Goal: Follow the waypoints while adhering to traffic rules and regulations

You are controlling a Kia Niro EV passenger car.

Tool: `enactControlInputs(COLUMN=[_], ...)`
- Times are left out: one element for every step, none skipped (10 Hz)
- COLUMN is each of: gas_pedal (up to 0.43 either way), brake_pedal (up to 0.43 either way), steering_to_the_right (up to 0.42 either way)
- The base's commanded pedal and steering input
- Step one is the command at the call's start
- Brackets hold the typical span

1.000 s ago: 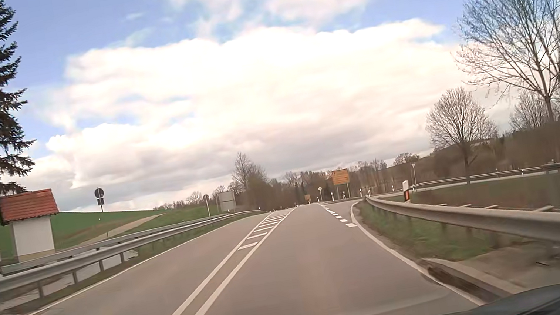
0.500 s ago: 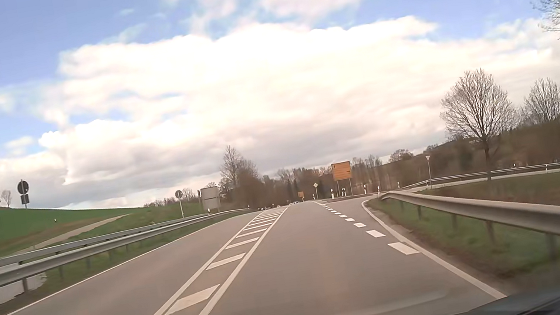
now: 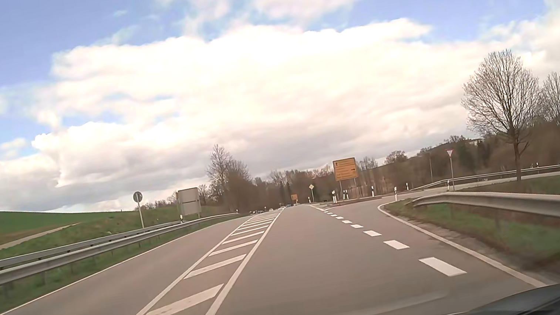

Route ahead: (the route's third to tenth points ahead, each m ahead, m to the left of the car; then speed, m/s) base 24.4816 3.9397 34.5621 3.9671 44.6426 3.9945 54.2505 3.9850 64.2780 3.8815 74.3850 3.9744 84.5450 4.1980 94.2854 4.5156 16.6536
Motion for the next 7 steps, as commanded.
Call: enactControlInputs(gas_pedal=[0.169, 0.169, 0.169, 0.169, 0.169, 0.169, 0.169], brake_pedal=[0.000, 0.000, 0.000, 0.000, 0.000, 0.000, 0.000], steering_to_the_right=[0.007, 0.006, 0.006, 0.005, 0.003, 0.003, 0.000])
